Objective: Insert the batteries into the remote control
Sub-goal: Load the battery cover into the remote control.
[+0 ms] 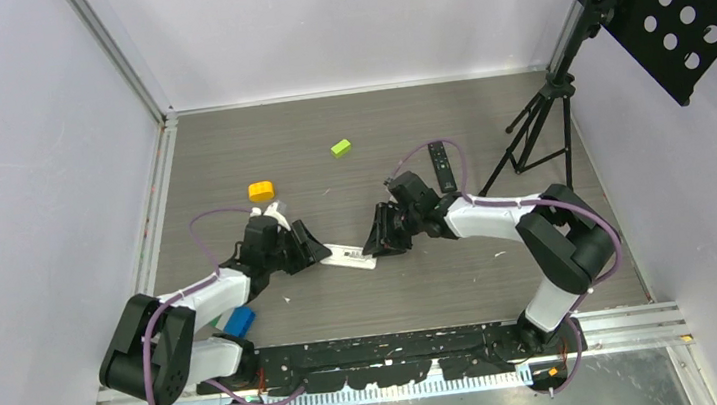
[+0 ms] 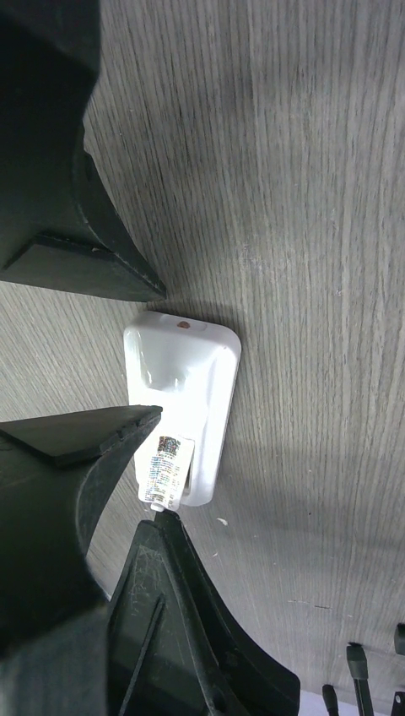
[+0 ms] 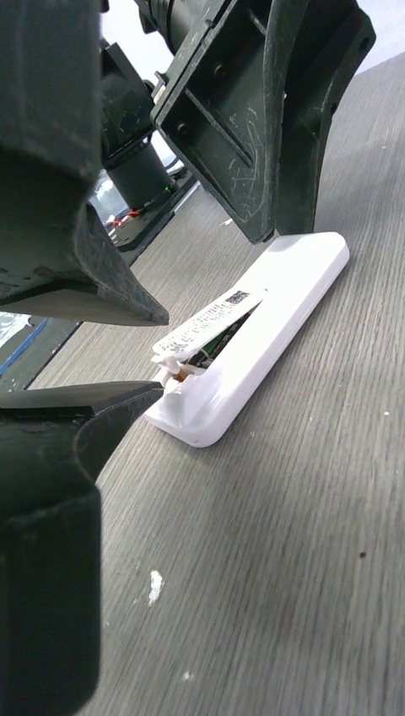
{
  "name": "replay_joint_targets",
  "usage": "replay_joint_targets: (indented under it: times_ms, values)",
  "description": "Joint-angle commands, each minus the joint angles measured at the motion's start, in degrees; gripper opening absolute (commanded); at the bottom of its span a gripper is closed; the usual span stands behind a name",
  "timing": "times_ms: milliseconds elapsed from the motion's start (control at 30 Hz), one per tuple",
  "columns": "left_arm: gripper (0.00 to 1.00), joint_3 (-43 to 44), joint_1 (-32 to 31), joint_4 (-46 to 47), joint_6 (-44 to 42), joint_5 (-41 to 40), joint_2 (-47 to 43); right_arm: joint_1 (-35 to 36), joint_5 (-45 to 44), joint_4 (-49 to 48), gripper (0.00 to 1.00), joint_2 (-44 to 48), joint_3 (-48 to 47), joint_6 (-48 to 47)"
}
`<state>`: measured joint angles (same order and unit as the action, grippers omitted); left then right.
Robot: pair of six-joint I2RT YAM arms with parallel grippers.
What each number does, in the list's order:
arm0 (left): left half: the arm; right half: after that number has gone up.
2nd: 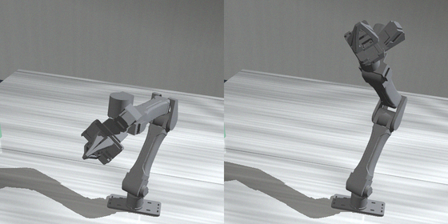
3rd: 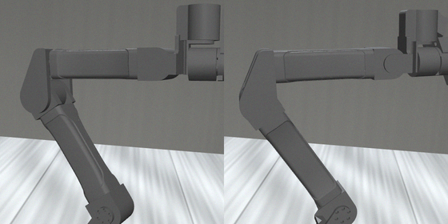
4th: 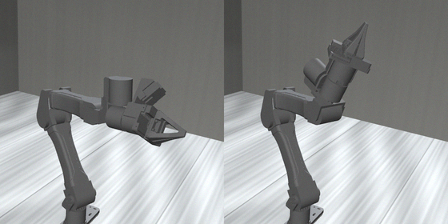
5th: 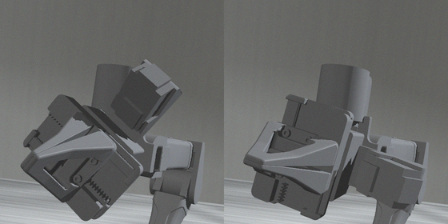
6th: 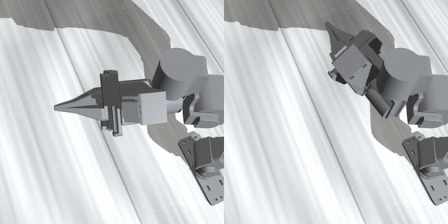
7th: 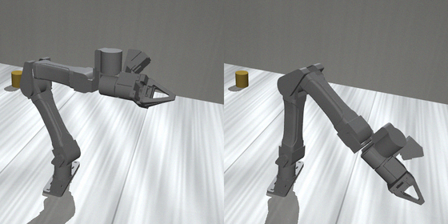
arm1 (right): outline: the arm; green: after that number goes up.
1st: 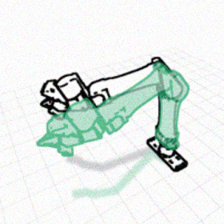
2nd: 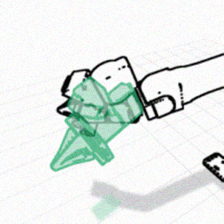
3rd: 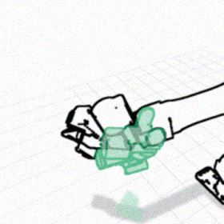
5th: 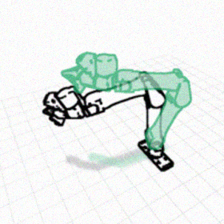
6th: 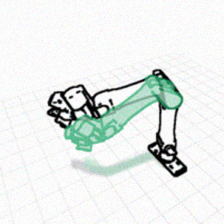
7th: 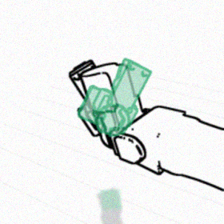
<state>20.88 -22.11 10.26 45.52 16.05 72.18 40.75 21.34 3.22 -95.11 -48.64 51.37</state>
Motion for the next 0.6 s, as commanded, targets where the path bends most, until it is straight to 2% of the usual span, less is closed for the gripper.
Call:
replay_joint_targets:
  times_ms: [0,167,567]
  values:
    - [0.51,1.79,0.14,-1.28,-1.48,-0.82,0.56,0.12,-1.47,2.20,0.34,3.06,-2.33,-3.13]
    - [0.51,2.10,0.14,-1.47,-1.48,-0.76,0.60,0.12,0.26,-0.99,0.27,2.84,-2.02,-2.73]
    - [0.51,2.10,0.14,-2.00,-1.48,-0.76,0.32,0.11,0.94,-2.13,0.22,0.39,-2.60,-2.30]
